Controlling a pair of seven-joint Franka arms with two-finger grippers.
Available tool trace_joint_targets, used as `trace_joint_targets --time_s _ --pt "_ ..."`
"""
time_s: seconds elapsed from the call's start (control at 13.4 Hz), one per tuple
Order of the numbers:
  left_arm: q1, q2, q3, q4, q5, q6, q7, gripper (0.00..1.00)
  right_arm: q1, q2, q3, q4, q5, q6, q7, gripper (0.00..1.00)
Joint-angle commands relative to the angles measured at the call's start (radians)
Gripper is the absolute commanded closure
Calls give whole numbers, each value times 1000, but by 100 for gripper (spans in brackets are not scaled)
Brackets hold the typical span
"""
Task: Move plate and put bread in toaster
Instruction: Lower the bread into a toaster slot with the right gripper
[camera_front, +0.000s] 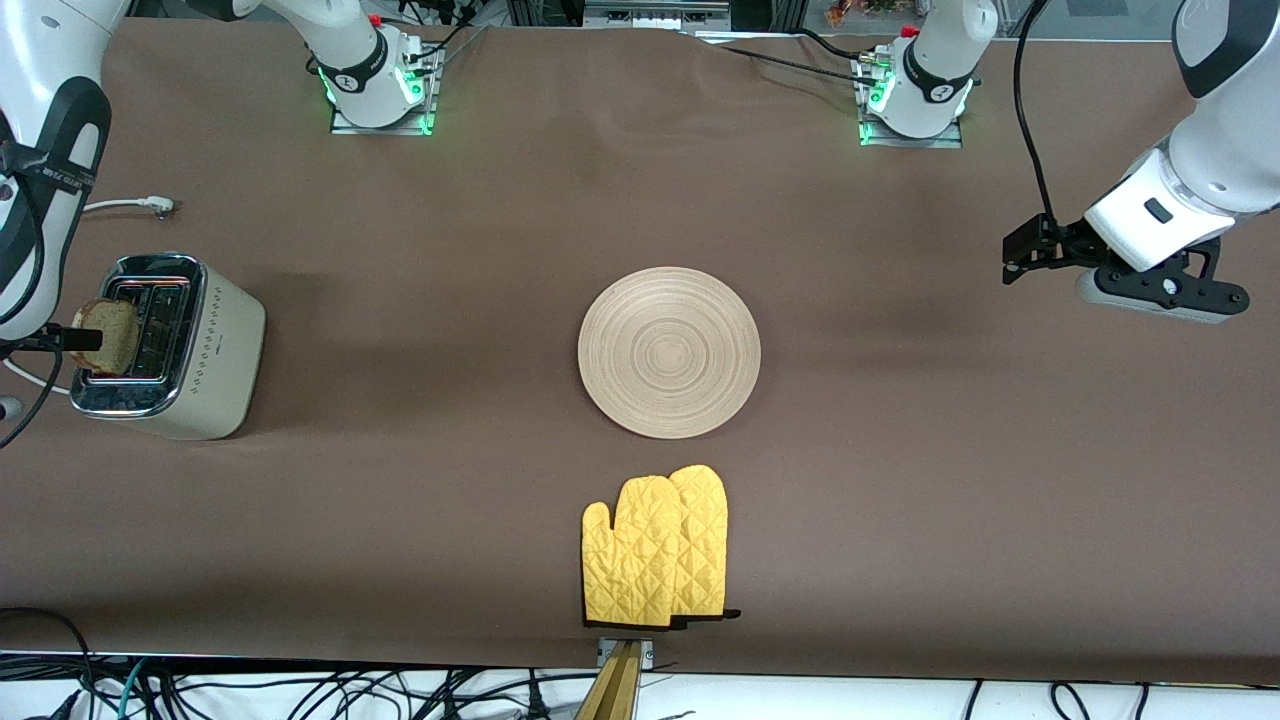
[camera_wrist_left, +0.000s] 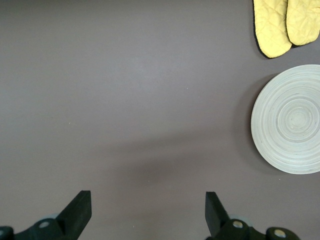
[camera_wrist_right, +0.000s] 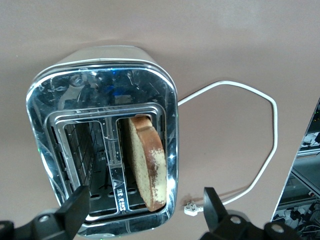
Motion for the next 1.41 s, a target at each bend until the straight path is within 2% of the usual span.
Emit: trace_joint_targets --time_s 0.0,0.37,0.52,0.6,0.67,0.82,0.97,1.04,1.19,1.34 --pt "-1 11 -1 32 -4 -25 4 0 16 -28 -1 10 17 -38 -7 0" --pt "-2 11 1 34 -6 -25 4 0 92 -57 -16 16 16 -130 1 0" --pt "0 11 2 34 -13 -25 4 0 100 -114 10 28 17 -173 4 0" --pt "3 11 4 34 -13 -25 6 0 84 -153 77 28 5 -176 4 0" --pt "3 12 4 35 -13 -25 6 0 26 -201 175 25 -7 -173 4 0" --pt "0 12 4 41 -10 -25 4 0 -114 -279 389 -5 -80 -164 6 0" --pt "-3 20 2 54 -7 -25 4 0 -305 -321 650 -9 -149 -171 68 0" --pt "-3 22 2 54 -7 -25 4 0 -367 -332 742 -13 -169 -174 126 0" --pt "-5 22 1 54 -6 -25 4 0 -394 -355 803 -39 -180 -171 173 0" --pt "-5 22 1 54 -6 -25 4 0 -443 -376 890 -62 -186 -144 168 0"
